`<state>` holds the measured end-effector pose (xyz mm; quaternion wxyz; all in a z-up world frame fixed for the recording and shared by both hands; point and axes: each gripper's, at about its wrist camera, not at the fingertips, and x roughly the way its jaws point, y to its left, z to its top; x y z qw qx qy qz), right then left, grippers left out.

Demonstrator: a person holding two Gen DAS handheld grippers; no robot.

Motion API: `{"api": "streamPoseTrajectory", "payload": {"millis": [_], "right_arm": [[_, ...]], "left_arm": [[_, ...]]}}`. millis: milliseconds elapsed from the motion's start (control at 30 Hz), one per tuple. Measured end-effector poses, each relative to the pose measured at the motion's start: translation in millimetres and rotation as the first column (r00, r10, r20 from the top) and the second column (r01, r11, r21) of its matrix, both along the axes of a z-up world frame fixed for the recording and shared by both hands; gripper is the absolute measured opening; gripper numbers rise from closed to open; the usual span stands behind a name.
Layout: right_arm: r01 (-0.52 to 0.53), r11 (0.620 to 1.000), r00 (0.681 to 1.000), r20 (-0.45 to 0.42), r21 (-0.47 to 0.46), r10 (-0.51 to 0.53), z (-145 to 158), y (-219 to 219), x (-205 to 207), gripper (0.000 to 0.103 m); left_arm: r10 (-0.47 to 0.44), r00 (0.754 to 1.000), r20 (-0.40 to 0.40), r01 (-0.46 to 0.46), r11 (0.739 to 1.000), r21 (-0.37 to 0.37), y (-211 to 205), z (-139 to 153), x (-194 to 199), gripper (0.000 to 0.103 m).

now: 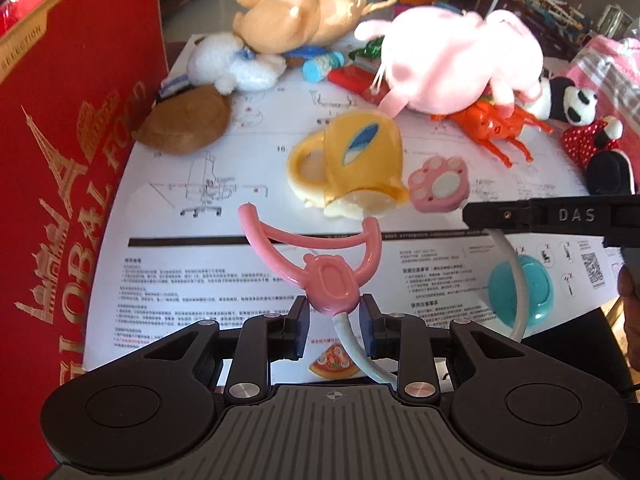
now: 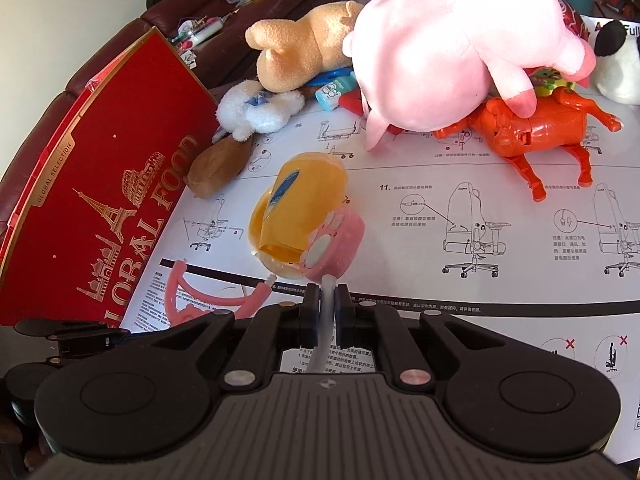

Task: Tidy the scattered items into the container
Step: 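Lift the pink stethoscope off the table with both grippers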

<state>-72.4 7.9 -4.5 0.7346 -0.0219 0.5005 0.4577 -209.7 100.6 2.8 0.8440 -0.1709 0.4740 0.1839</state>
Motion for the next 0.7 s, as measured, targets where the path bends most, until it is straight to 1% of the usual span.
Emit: {"api": "streamPoseTrajectory", "payload": {"millis": [67, 133, 233, 333, 400, 500, 600, 667, 700], "right_arm": [[0.002, 1.0, 1.0, 0.002, 0.006, -0.002, 2.0, 1.4, 0.4, 0.009], [0.007, 1.0, 1.0, 0.005, 0.009, -0.007, 1.8, 2.4, 1.1, 0.009], [0.02, 1.0, 1.0, 0.012, -0.002, -0.02, -2.9, 2.5, 3.0, 0.009], [0.039, 0.999, 0.999, 0.03, -0.038, -0.038, -11.8, 1.1, 5.6, 0.009], [0.051, 0.997, 0.998, 0.023, -0.062, -0.05, -18.6, -0.5, 8.2, 0.009], [0.056, 0.995, 0.998, 0.005, -0.088, -0.056, -27.6, -0.2, 10.3, 0.009], [0.051, 0.993, 0.999, -0.001, -0.103, -0.052, -34.3, 2.0, 11.6, 0.008], [0.043, 0.993, 0.999, -0.004, -0.107, -0.043, -37.3, 4.8, 11.8, 0.008], [0.037, 0.993, 0.999, -0.005, -0.108, -0.038, -38.6, 6.1, 11.7, 0.008]], "left_arm": [[-0.006, 0.999, 0.043, 0.004, 0.999, 0.051, -2.7, 10.5, -0.7, 0.024], [-0.019, 0.997, 0.074, 0.013, 0.997, 0.075, -3.0, 13.8, 0.7, 0.024], [-0.046, 0.996, 0.077, 0.036, 0.992, 0.125, -5.8, 5.7, 9.3, 0.025], [-0.083, 0.994, 0.069, 0.071, 0.985, 0.16, -9.4, -7.7, 20.2, 0.024], [-0.104, 0.993, 0.052, 0.094, 0.981, 0.167, -10.5, -17.7, 27.2, 0.024], [-0.121, 0.993, 0.0, 0.12, 0.979, 0.163, -9.0, -34.7, 36.1, 0.025], [-0.125, 0.991, -0.038, 0.129, 0.981, 0.144, -3.3, -47.0, 41.4, 0.024], [-0.134, 0.989, -0.067, 0.141, 0.982, 0.125, 0.1, -52.2, 47.4, 0.017], [-0.137, 0.987, -0.084, 0.147, 0.981, 0.128, 0.4, -54.8, 50.7, 0.014]]}}
